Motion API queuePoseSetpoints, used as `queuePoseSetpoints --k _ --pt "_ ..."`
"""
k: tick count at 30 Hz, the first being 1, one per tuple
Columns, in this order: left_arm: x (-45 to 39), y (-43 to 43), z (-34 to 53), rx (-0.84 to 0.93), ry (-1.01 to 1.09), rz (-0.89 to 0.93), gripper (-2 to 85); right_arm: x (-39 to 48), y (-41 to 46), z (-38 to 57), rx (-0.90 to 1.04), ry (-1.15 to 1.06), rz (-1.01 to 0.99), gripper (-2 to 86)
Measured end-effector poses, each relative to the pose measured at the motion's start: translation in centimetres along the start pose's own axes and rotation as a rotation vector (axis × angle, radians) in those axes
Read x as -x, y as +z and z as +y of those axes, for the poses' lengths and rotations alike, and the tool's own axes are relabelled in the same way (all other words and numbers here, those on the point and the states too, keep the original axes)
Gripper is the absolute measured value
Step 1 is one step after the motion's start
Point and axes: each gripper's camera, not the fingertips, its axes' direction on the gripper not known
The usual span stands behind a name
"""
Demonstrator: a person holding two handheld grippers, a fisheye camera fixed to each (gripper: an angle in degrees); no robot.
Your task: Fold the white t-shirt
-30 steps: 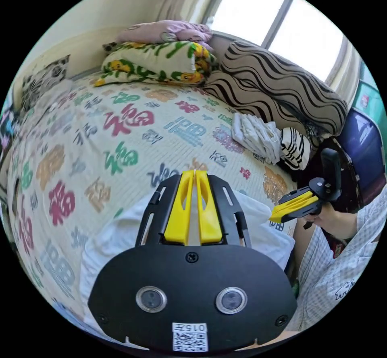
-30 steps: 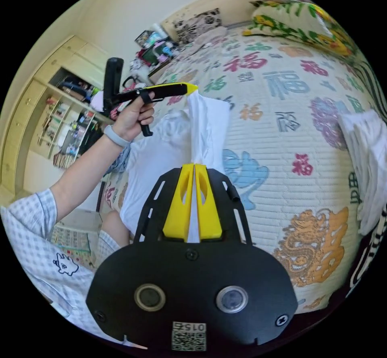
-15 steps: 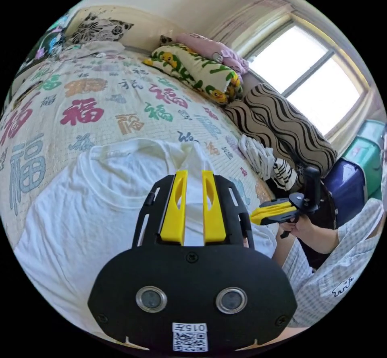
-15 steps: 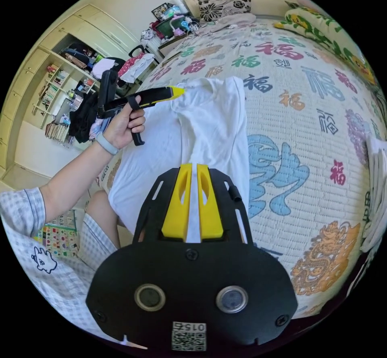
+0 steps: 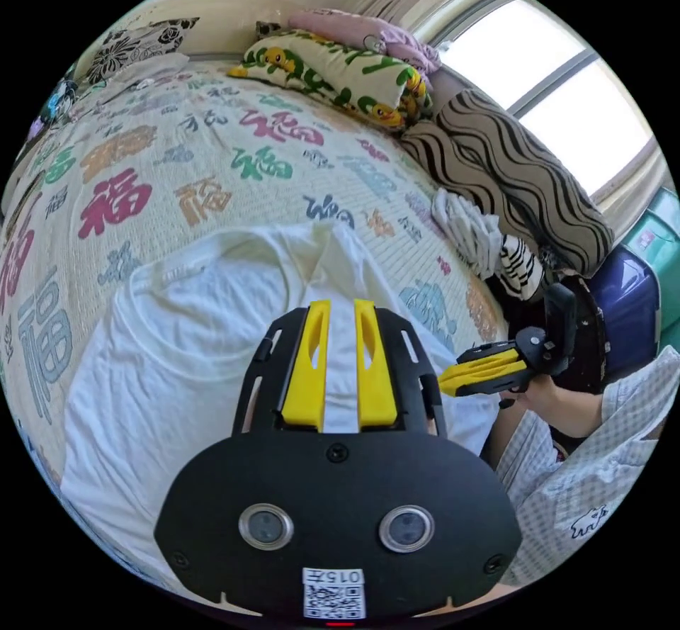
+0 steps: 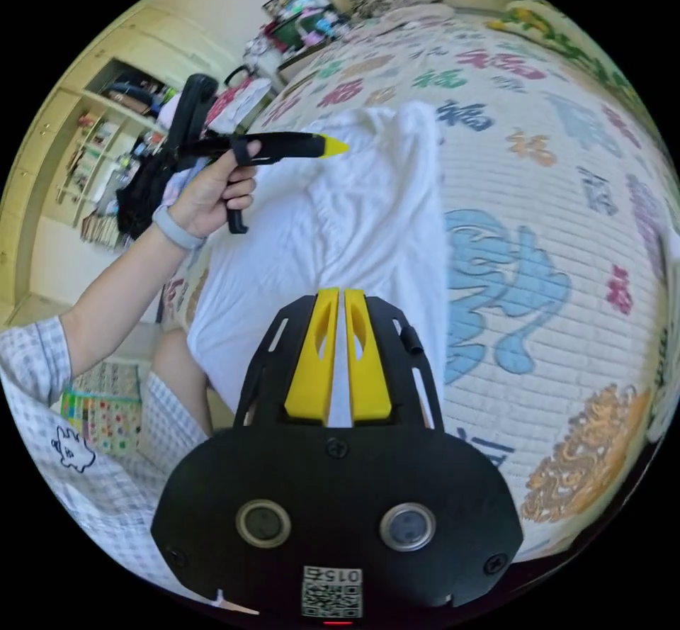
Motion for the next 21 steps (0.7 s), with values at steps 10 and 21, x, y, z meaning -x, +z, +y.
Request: queuePoseSetpoints --k 10,21 --pt "1.5 5.8 -7.7 0.071 -0.080 0.035 1.3 -5.1 2.0 -0.8 0.055 0.062 0.034 1.0" --pt "1.8 -0.1 -4.9 -0.035 -0.132 0.001 6.8 -7.1 1.9 0.4 -0.087 0.136 -0.009 1.8"
